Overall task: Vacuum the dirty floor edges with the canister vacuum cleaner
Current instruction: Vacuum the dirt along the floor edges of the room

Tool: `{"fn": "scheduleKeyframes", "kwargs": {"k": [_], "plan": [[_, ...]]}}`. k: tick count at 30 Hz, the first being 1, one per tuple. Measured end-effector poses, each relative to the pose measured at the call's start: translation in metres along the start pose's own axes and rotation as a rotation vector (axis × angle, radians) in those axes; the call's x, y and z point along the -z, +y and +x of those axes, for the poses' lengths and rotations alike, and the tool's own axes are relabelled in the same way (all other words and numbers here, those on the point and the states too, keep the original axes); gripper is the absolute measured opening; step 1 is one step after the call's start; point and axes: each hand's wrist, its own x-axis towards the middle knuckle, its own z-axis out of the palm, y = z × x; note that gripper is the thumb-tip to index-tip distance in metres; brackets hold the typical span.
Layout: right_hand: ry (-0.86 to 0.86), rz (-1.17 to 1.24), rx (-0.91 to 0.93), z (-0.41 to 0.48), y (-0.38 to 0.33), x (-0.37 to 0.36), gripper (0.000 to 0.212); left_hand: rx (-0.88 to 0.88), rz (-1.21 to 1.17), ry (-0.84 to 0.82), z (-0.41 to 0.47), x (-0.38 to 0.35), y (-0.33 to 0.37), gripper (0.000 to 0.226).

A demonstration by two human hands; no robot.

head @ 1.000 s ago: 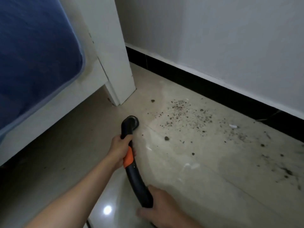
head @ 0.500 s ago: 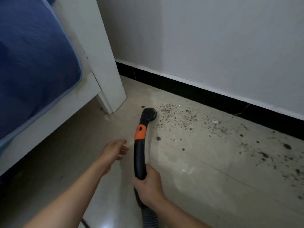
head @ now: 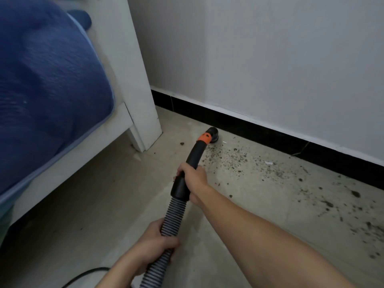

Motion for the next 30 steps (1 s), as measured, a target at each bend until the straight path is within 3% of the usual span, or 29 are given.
{"fn": "scheduleKeyframes", "kwargs": {"k": [4,8,15,20,30], "plan": [[-0.071,0.038,-0.057,-0.011,0.022,-0.017,0.017,-0.1,0.495,0.287,-0.021,0.04,-0.036,0.047],[-0.045,0.203,-0.074,0.005,0.009,-0.026,0.018,-0.099,0.67,0.486,-0.03,0.05,-0.045,0.035],[-0.169,-0.076,-0.11,0.0,0.027,-0.032,0.014,-0.11,0.54,0.331,-0.035,0.026,-0.06,0.043],[-0.294,-0.198,-0.113,-0.015,0.057,-0.059,0.012,-0.095,0.448,0.337,-0.043,0.029,-0.084,0.045],[-0.172,0.135,-0.203,-0.041,0.06,-0.048,0.012,-0.206,0.587,0.496,-0.03,0.066,-0.08,0.046]]}}
